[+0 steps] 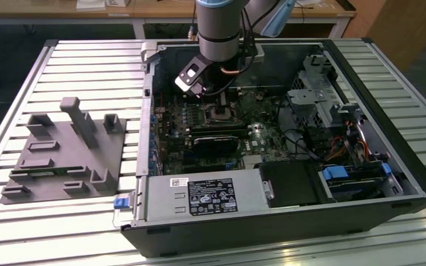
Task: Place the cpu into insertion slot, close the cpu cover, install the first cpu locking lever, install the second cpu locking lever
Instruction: 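Place the cpu into insertion slot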
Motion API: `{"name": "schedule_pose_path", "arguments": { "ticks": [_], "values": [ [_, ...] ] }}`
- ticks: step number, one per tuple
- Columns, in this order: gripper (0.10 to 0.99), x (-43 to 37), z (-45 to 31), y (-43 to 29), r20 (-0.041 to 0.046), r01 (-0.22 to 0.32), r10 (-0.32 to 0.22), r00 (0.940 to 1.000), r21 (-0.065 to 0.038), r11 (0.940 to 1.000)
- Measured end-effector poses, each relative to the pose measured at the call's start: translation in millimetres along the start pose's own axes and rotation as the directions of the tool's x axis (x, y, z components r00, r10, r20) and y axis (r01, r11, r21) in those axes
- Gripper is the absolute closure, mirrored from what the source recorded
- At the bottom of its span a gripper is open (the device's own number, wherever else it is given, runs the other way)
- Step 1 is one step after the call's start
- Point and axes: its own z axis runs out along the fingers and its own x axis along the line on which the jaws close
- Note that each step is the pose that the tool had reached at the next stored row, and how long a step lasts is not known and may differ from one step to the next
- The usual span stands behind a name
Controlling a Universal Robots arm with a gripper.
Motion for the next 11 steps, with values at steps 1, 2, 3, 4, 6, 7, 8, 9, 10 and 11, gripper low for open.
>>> {"name": "schedule_pose_path", "arguments": {
  "ticks": [1, 2, 3, 4, 6, 7, 8, 9, 10, 11],
  "values": [
    [0.980, 0.0, 0.1, 0.0, -0.0002, 0.000, 0.000, 1.0000, 0.000, 1.0000],
    [0.980, 0.0, 0.1, 0.0, -0.0003, 0.000, 0.000, 1.0000, 0.000, 1.0000],
    [0.980, 0.0, 0.1, 0.0, -0.0003, 0.000, 0.000, 1.0000, 0.000, 1.0000],
    [0.980, 0.1, -0.2, 0.0, -0.0004, 0.000, 0.000, 1.0000, 0.000, 1.0000],
    [0.980, 0.5, -1.7, 0.4, -0.0026, 0.000, 0.000, 1.0000, -0.002, 1.0000],
    [0.980, 0.4, -3.6, 0.5, -0.0017, 0.000, 0.000, 1.0000, -0.001, 1.0000],
    [0.980, 0.3, -6.2, 0.6, -0.0006, 0.000, 0.000, 1.0000, -0.001, 1.0000],
    [0.980, 0.3, -8.3, 0.8, -0.0008, 0.000, 0.000, 1.0000, -0.001, 1.0000],
    [0.980, 0.4, -10.8, 1.0, -0.0005, 0.000, 0.000, 1.0000, -0.001, 1.0000],
    [0.980, 0.4, -13.6, 1.2, -0.0004, 0.000, 0.000, 1.0000, -0.001, 1.0000]
  ]
}}
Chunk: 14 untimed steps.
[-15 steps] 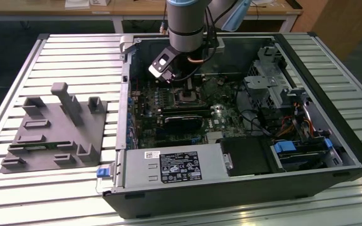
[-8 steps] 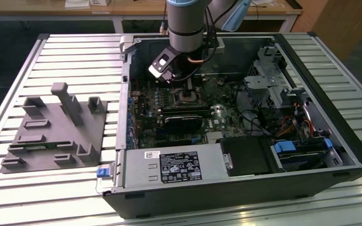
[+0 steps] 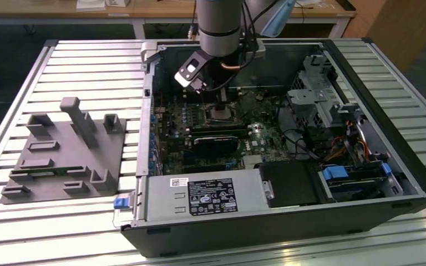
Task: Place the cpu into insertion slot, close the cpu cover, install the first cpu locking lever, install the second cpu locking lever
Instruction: 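Place the cpu into insertion slot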
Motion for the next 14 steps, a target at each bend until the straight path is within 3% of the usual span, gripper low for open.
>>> {"name": "schedule_pose_path", "arguments": {
  "ticks": [10, 14],
  "values": [
    [0.980, 0.8, -27.9, 2.5, 0.0001, 0.000, 0.000, 1.0000, -0.002, 1.0000],
    [0.980, 0.9, -32.2, 2.8, -0.0001, 0.000, 0.000, 1.0000, -0.003, 1.0000]
  ]
}}
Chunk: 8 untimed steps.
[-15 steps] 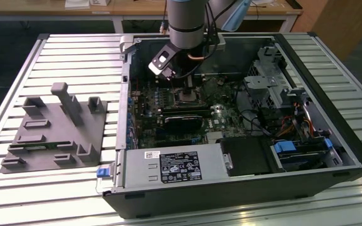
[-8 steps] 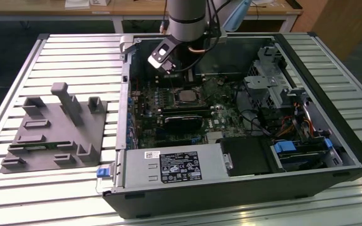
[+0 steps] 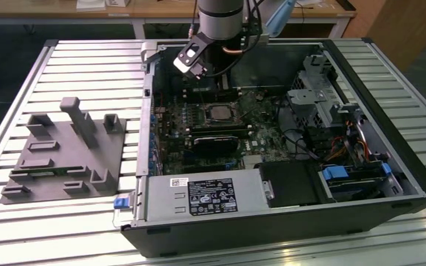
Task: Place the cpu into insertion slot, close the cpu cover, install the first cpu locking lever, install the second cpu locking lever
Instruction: 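Place the cpu into insertion slot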
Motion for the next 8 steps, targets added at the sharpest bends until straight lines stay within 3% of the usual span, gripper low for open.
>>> {"name": "schedule_pose_path", "arguments": {
  "ticks": [8],
  "values": [
    [0.980, 0.0, -0.2, 0.0, 0.0001, 0.000, 0.000, 1.0000, 0.000, 1.0000]
  ]
}}
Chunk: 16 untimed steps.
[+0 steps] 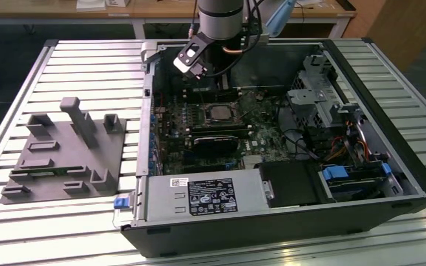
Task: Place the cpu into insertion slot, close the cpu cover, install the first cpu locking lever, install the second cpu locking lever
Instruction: 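Close the cpu cover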
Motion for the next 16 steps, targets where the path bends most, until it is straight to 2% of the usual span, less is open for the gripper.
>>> {"name": "schedule_pose_path", "arguments": {
  "ticks": [8, 16],
  "values": [
    [0.980, 0.0, -0.3, 0.0, 0.0001, 0.000, 0.000, 1.0000, 0.000, 1.0000],
    [0.980, 0.2, -6.8, 0.6, 0.0001, 0.000, 0.000, 1.0000, 0.000, 1.0000]
  ]
}}
